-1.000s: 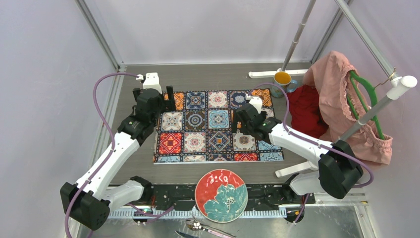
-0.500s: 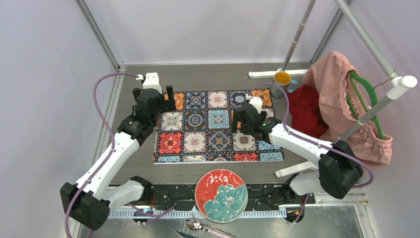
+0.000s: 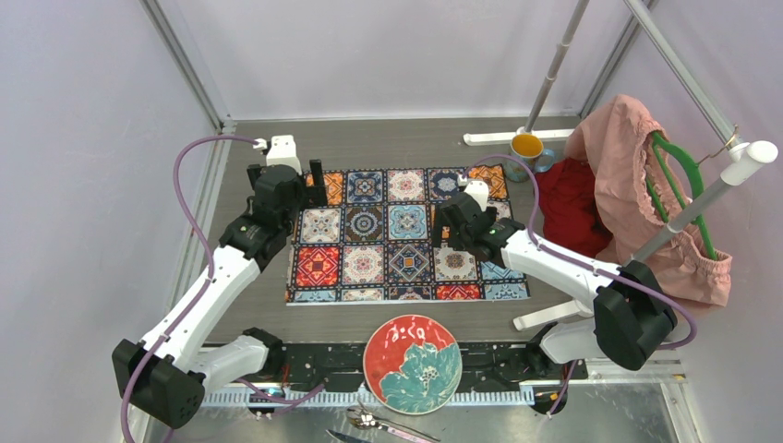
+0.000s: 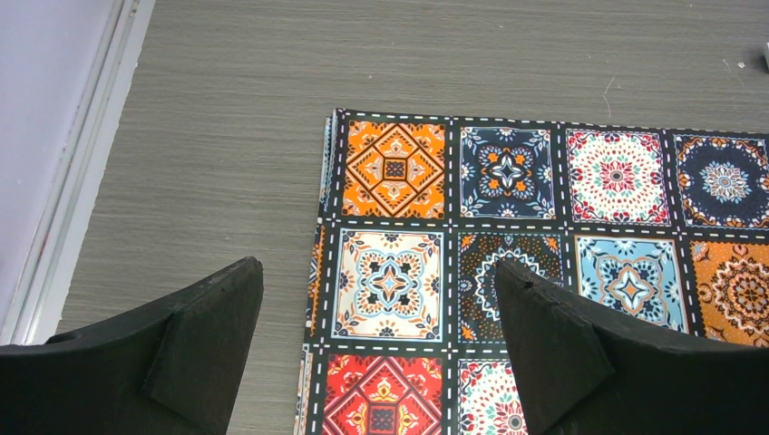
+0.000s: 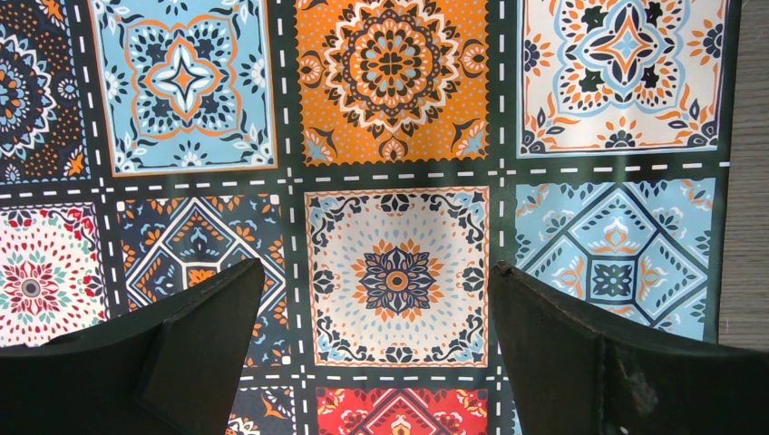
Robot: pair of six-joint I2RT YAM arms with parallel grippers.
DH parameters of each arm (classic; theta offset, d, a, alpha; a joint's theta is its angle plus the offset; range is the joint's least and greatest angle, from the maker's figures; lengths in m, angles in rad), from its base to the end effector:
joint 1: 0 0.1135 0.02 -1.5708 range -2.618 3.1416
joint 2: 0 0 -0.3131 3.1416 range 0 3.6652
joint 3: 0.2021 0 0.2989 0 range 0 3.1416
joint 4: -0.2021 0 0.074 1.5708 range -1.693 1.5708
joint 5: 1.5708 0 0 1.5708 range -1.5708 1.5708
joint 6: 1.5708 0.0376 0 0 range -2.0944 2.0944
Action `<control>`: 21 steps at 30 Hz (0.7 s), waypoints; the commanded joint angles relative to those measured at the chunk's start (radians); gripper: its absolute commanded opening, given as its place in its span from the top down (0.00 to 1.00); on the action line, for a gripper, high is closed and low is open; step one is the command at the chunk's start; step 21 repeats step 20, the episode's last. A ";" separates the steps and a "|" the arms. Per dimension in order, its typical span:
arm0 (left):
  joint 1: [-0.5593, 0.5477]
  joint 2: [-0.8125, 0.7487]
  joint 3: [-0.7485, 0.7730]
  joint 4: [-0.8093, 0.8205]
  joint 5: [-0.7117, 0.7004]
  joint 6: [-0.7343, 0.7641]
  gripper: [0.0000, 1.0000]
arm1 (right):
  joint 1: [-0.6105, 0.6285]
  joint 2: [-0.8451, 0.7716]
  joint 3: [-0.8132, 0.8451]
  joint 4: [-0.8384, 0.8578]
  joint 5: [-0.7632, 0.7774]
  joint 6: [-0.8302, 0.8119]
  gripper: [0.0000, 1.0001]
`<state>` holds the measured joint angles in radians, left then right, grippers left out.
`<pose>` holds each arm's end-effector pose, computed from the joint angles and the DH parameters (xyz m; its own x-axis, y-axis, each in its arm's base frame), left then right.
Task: Set the dinner table for one person
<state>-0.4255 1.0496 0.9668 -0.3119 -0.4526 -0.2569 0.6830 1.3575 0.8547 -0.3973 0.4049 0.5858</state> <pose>0.2440 -0.0925 0.3791 -0.3396 -0.0969 -0.9355 -0.0856 0.9937 -0.0719 0.2472 0.1821 0.2459 -0.7221 0.0676 -0.6885 0.0108 0.9962 0.0865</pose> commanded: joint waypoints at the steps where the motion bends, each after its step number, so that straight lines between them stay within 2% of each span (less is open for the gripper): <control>1: -0.002 0.000 0.025 0.019 -0.025 0.004 0.00 | -0.004 0.006 0.038 0.024 0.002 -0.001 0.00; 21: -0.002 -0.027 -0.002 0.041 -0.063 0.018 0.00 | -0.005 0.011 0.036 0.027 -0.003 0.000 0.00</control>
